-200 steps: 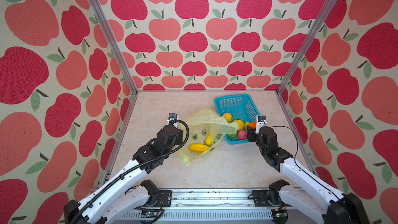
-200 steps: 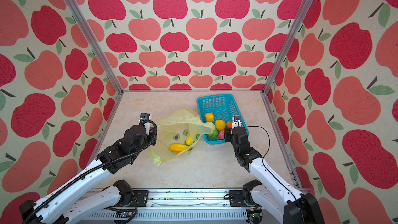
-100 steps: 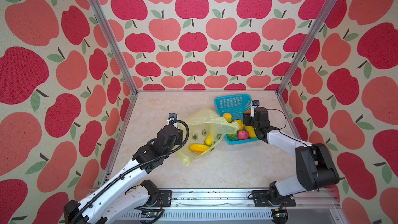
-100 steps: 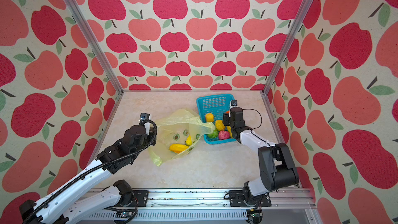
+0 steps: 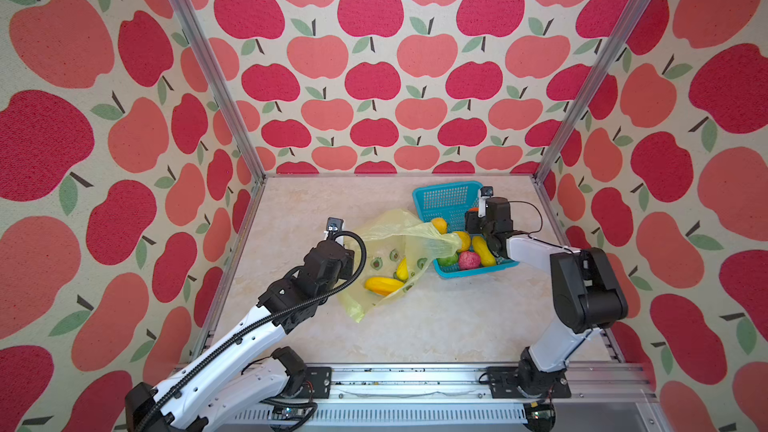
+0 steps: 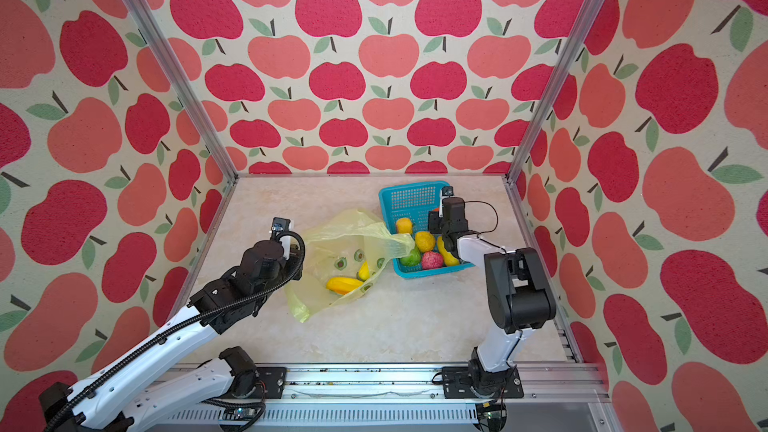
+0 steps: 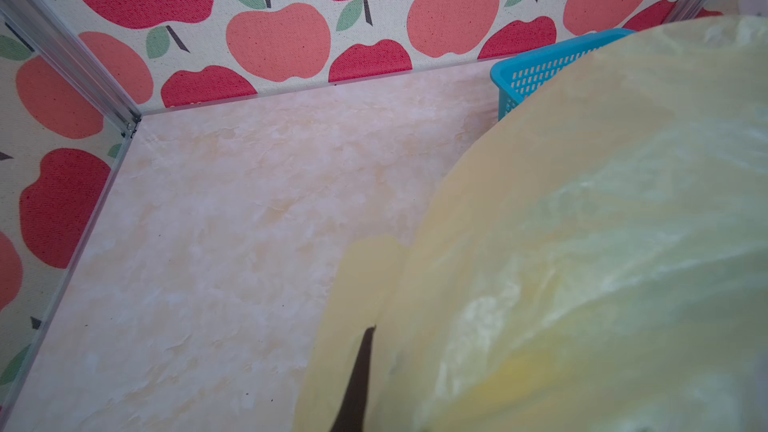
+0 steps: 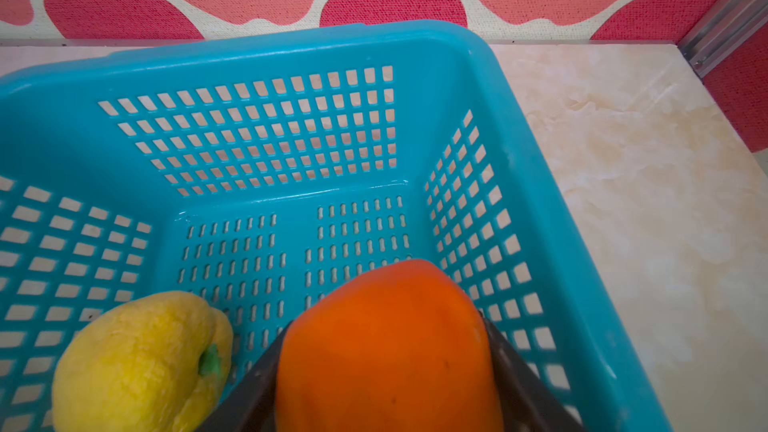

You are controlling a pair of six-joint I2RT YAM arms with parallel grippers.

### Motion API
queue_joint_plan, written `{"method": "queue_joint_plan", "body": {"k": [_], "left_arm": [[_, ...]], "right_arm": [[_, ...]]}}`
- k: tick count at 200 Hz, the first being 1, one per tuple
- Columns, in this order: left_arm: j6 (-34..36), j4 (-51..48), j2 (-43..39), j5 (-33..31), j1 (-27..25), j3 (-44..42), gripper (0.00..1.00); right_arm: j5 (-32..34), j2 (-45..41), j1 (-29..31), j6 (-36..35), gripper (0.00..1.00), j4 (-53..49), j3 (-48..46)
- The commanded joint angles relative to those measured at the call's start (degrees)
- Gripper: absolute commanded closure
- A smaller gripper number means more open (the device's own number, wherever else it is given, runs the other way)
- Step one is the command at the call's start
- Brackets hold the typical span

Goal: Untie the knot of the plastic bag and take out the fruit
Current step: 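Lower the orange fruit into the teal basket and open the right gripper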

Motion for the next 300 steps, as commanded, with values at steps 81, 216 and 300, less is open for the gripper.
{"method": "queue_joint_plan", "body": {"k": [81, 216, 300], "left_arm": [[-0.43, -0.53, -0.28, 0.18, 0.34, -0.05, 1.0], [-0.25, -0.42, 0.15, -0.46, 0.49, -0.12, 1.0], [-0.34, -0.19, -0.51, 0.52, 0.59, -0.24, 1.0]], "right_arm": [[-1.17, 6.12, 0.18, -0.43, 0.33, -10.42, 9.52], [0.89, -6.6, -0.59, 1.61, 0.13, -1.11, -3.48], [1.49, -45.32, 9.2, 0.08, 0.27, -14.32, -10.09]]}}
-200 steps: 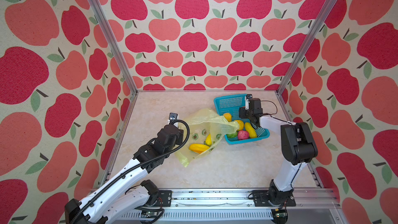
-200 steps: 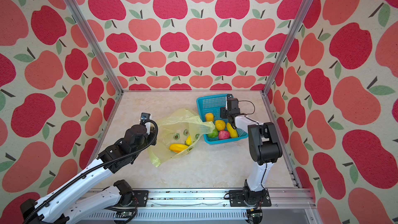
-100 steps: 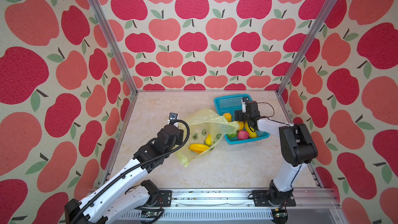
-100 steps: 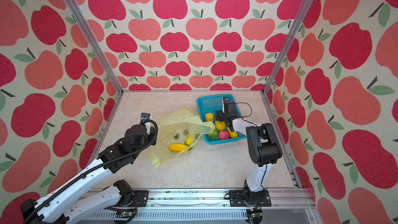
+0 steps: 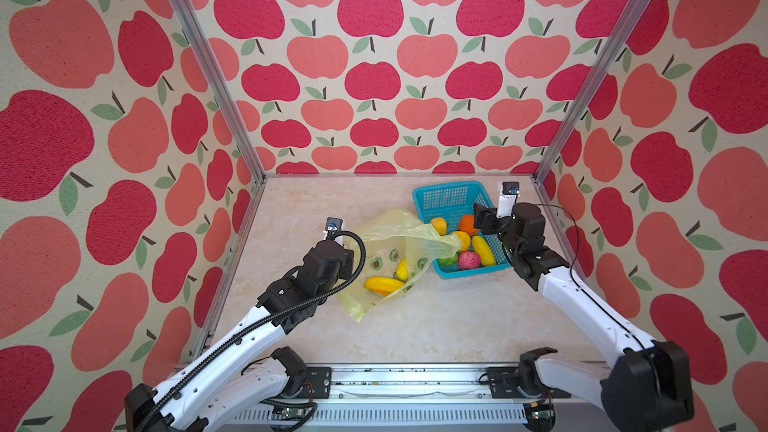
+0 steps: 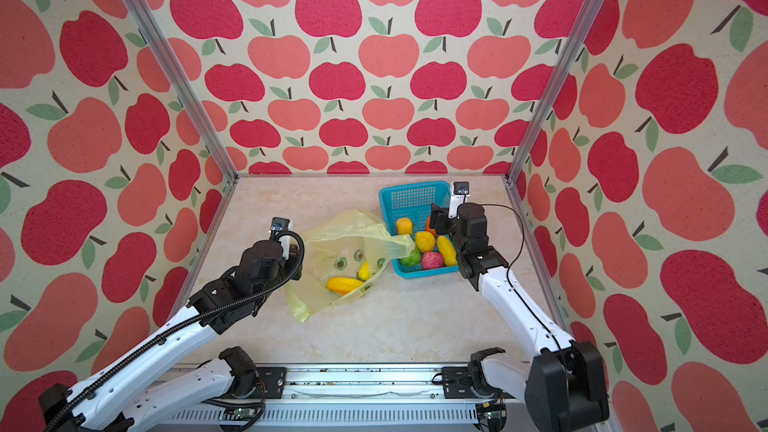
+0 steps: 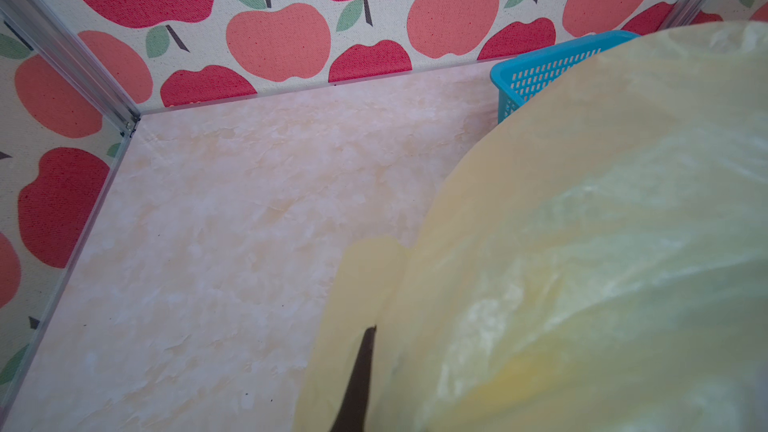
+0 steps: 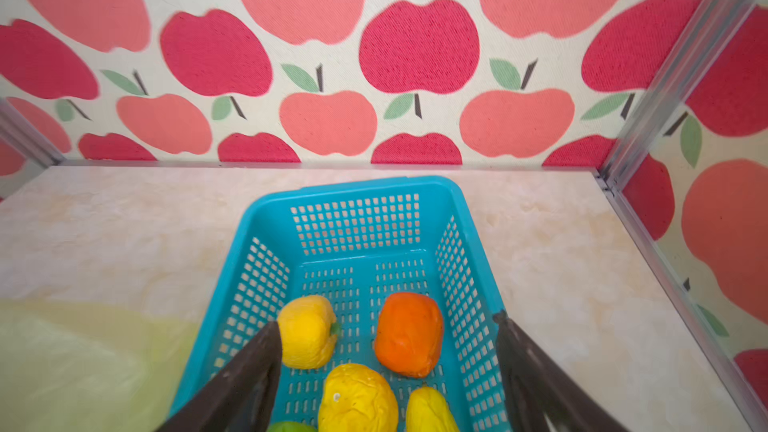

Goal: Untie the knot of the plastic bag and take out the fruit
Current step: 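Move the right gripper back into the bag toward the yellow elongated fruit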

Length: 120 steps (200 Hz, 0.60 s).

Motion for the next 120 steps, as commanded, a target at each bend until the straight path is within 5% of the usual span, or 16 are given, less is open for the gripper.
{"method": "queue_joint_plan", "body": {"k": [1, 57, 120], "left_arm": [[-0.34, -0.21, -0.31, 0.13, 0.29, -0.24, 1.0], [-0.41, -0.26, 0.4, 0.21, 0.33, -0.06, 1.0], [-0.52, -0.06, 0.43, 0.81, 0.35, -0.14, 1.0]], "right_arm": [[-0.64, -7.28, 2.97, -0.76, 0.28, -6.42, -0.45], [-8.23, -14.06, 24.29, -10.6, 0.35, -10.56, 4.03], [-3.83, -0.84, 41.5, -20.13, 0.37, -14.89, 8.15]]}}
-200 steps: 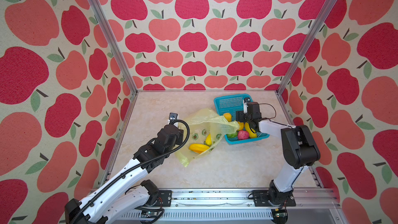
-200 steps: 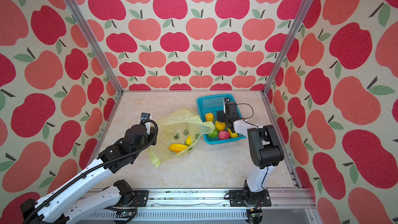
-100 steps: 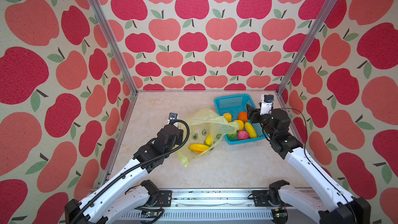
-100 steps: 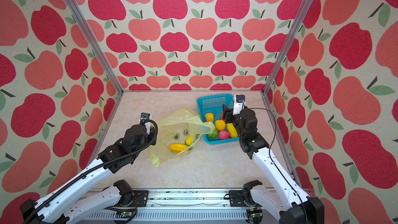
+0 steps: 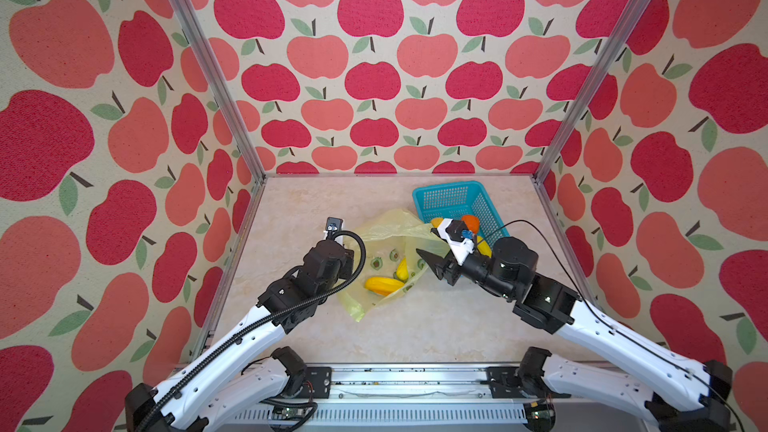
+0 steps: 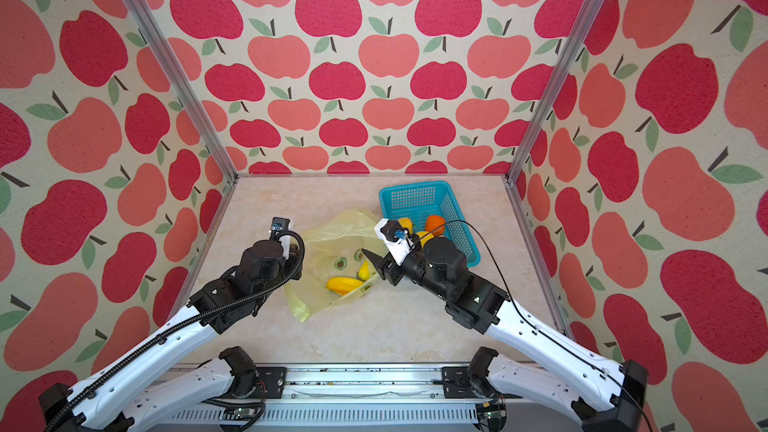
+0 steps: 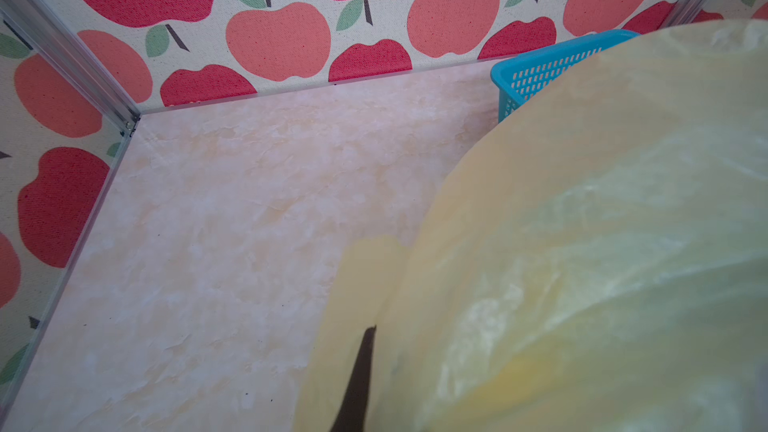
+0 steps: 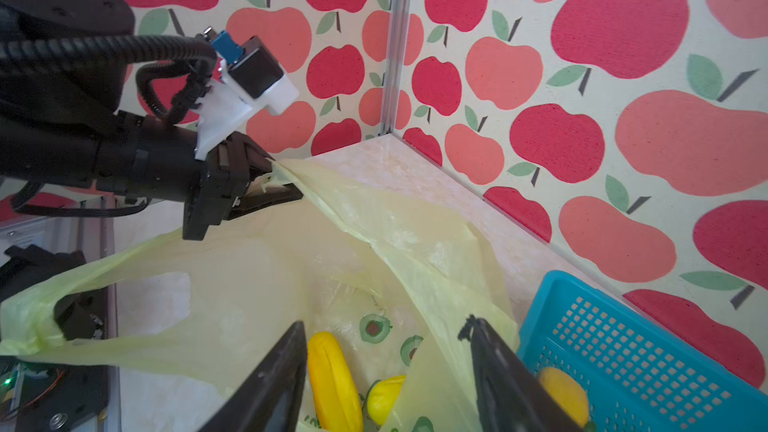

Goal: Untie the knot of the plastic bag and take out the fruit
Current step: 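Move the right gripper back into the bag toward the yellow elongated fruit, then grasp the yellow elongated fruit in the bag with the right gripper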

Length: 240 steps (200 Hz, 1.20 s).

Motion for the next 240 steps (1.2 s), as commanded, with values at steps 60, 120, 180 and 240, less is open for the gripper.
{"method": "queue_joint_plan", "body": {"k": [60, 120, 180, 240], "left_arm": [[-0.56, -0.09, 0.4, 0.8, 0.29, -0.14, 1.0], [-0.51, 0.01, 0.59, 0.78, 0.31, -0.14, 1.0], [-0.52, 0.01, 0.47, 0.78, 0.3, -0.23, 1.0], [-0.6, -0.02, 0.64, 1.03, 0.31, -0.1, 1.0]], "right_arm": [[-0.01, 16.76, 6.63, -7.68, 0.41, -5.26, 3.69], [6.94, 28.79, 6.67, -7.99, 0.49, -6.79, 5.86], [2.51, 35.69, 8.21, -9.4, 0.23, -9.71, 7.54], [0.75, 44.84, 2.93, -6.51, 0.18, -10.33, 11.93]]}}
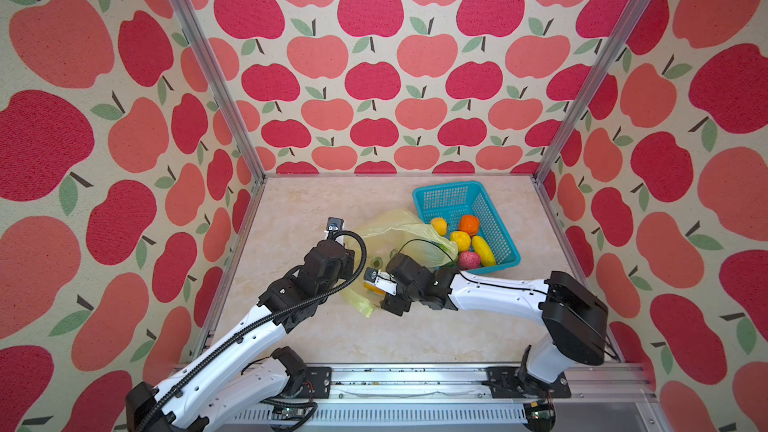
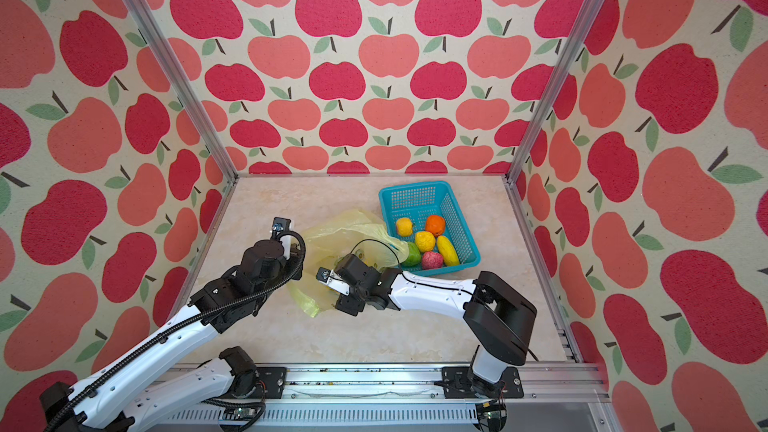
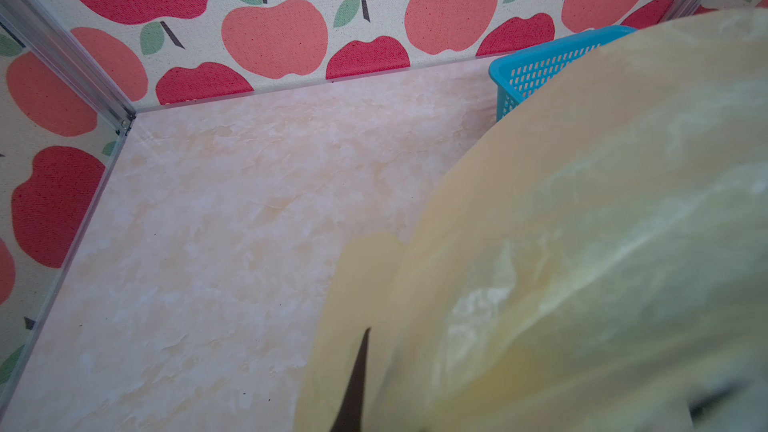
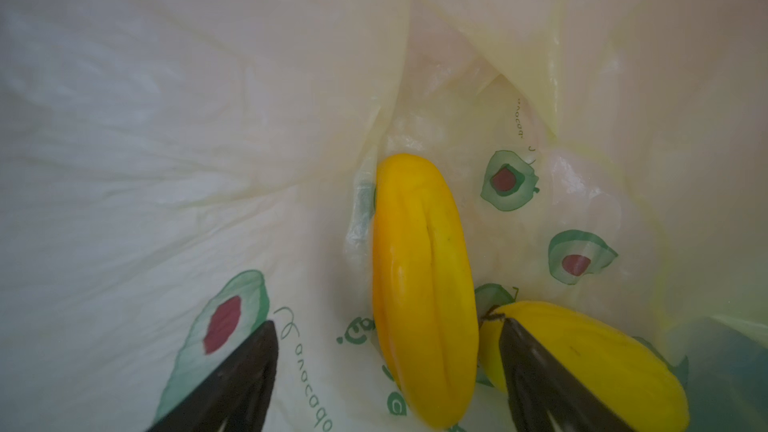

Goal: Untie the knot of the plastic bag and take out the fruit
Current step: 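Grasp the yellow elongated fruit in the bag with the right gripper, then lift the yellow elongated fruit out of the bag and carry it over the basket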

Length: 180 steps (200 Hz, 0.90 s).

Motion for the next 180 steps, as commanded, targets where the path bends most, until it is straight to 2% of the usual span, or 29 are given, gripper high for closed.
{"method": "queue_joint_plan", "body": {"k": [1, 34, 77, 90, 113, 148, 180], "left_arm": [[-0.6, -0.01, 0.27, 0.65, 0.3, -0.08, 1.0], [-0.54, 0.03, 0.27, 0.43, 0.35, -0.23, 1.0], [-0.51, 0.06, 0.5, 0.47, 0.45, -0.14, 1.0], [-0.52, 0.1, 0.43, 0.44, 0.45, -0.14, 1.0], [-0.52, -0.04, 0.31, 0.48, 0.41, -0.14, 1.0], [-0.52, 0.0, 0.16, 0.56, 0.45, -0.14, 1.0], [-0.53, -0.03, 0.19, 0.65, 0.43, -0.14, 1.0]], "right_arm": [[-1.64, 4.22, -2.33, 1.97, 0.18, -2.33, 3.98], [-2.05, 11.67, -3.21, 2.29, 0.21, -5.38, 8.93], [-2.52, 16.19, -3.54, 2.21, 0.23, -7.16, 12.15], [-2.5, 16.46, -3.72, 2.35, 0.27, -7.12, 12.36], [-2.68, 16.09, -4.32, 3.03, 0.41, -7.13, 12.5], [-2.85, 13.36, -4.39, 3.38, 0.49, -5.5, 10.77], [-2.61, 9.9, -4.48, 3.92, 0.6, -2.76, 8.29]]}}
